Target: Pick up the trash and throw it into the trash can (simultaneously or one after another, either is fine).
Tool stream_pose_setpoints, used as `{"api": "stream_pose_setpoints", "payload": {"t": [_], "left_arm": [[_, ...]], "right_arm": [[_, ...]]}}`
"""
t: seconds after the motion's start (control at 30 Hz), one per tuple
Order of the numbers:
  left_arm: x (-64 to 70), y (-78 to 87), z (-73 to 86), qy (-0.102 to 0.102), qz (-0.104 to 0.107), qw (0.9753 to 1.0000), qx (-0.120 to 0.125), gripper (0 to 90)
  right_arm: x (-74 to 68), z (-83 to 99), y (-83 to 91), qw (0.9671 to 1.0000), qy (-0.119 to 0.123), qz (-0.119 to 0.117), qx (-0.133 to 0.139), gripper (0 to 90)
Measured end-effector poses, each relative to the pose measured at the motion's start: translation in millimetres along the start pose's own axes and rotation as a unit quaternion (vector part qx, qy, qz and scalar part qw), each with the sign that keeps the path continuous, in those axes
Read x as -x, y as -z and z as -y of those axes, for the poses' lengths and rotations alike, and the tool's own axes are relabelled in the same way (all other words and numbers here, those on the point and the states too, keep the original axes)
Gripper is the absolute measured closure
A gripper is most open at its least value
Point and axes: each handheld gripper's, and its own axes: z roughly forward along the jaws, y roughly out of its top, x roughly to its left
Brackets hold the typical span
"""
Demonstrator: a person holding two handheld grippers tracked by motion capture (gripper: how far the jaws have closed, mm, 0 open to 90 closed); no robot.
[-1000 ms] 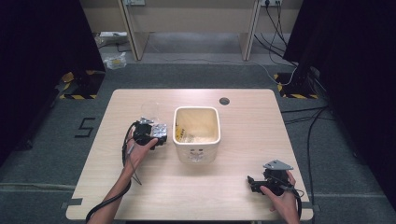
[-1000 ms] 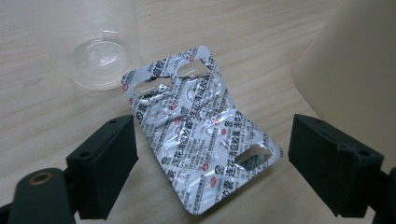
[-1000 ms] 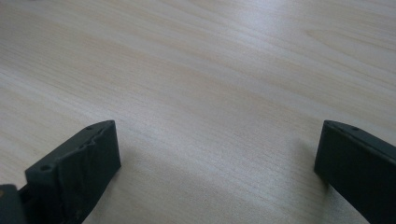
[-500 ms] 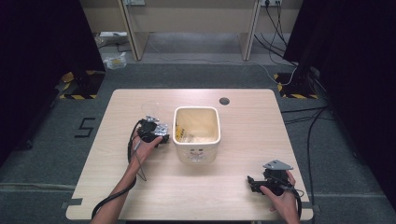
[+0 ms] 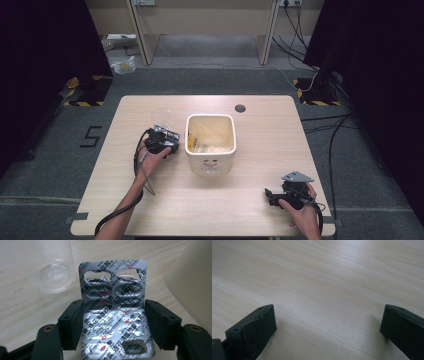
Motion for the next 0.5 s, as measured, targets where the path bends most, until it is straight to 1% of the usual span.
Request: {"api": "stream_pose_setpoints", "payload": {"t": [0.03, 0.07, 0.1, 0.17, 0.37, 0.5], "left_arm": [[0.0, 0.0, 0.0, 0.0, 0.0, 1.0, 0.0, 34.0], [0.9, 6.3, -1.2, -0.002, 0.007, 1.0, 0.002, 34.0], [0.9, 6.3, -1.2, -0.002, 0.007, 1.0, 0.002, 34.0], [2.0, 13.7, -3.4, -0.009, 0.013, 0.9999, 0.005, 34.0], [2.8, 31.7, -11.1, -0.011, 0.024, 0.9994, 0.02, 34.0], [2.6, 42.2, -15.9, -0.016, 0.031, 0.9991, 0.024, 34.0]], "right_arm": [[0.0, 0.0, 0.0, 1.0, 0.0, 0.0, 0.0, 0.3], [0.0, 0.0, 0.0, 1.0, 0.0, 0.0, 0.0, 0.3], [0.0, 0.0, 0.0, 1.0, 0.0, 0.0, 0.0, 0.3], [0.0, 0.0, 0.0, 1.0, 0.0, 0.0, 0.0, 0.3], [0.0, 0.0, 0.0, 1.0, 0.0, 0.0, 0.0, 0.3], [0.0, 0.0, 0.0, 1.0, 0.0, 0.0, 0.0, 0.3]]}}
